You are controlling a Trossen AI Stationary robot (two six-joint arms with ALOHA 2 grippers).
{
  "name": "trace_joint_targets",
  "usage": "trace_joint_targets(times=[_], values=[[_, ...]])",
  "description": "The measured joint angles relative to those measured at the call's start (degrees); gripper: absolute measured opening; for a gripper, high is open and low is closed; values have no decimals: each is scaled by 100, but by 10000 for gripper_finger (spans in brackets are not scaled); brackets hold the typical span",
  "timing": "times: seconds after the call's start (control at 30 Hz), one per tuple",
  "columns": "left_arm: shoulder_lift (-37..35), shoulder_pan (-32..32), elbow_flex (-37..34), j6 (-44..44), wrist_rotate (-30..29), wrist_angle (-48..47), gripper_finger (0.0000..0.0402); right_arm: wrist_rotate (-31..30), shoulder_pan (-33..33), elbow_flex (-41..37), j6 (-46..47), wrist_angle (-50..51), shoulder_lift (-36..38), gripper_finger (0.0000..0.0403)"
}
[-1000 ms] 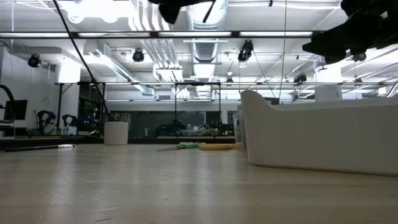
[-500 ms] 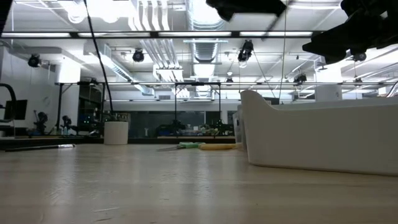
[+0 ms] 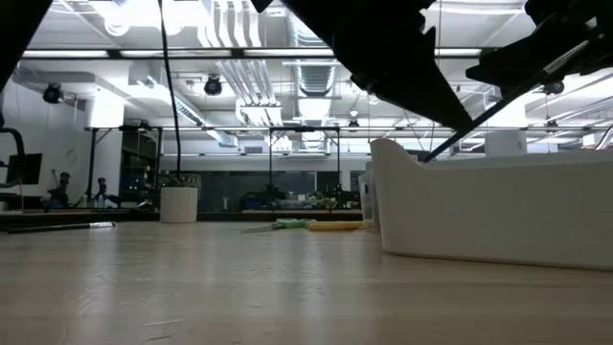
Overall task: Pick & Place Paint Supplies
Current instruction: Put the black paintbrush into the white bin
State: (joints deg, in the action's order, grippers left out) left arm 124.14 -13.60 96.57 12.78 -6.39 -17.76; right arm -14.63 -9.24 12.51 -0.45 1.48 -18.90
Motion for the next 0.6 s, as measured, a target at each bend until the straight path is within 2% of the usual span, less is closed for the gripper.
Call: trace_joint_targets(times=[0.5, 0.6], values=[[0, 144, -22, -435, 73, -334, 1, 2, -1, 0, 0, 2, 0, 191], [0, 143, -22, -452, 105, -302, 15, 2, -1, 0, 0, 1, 0, 191]])
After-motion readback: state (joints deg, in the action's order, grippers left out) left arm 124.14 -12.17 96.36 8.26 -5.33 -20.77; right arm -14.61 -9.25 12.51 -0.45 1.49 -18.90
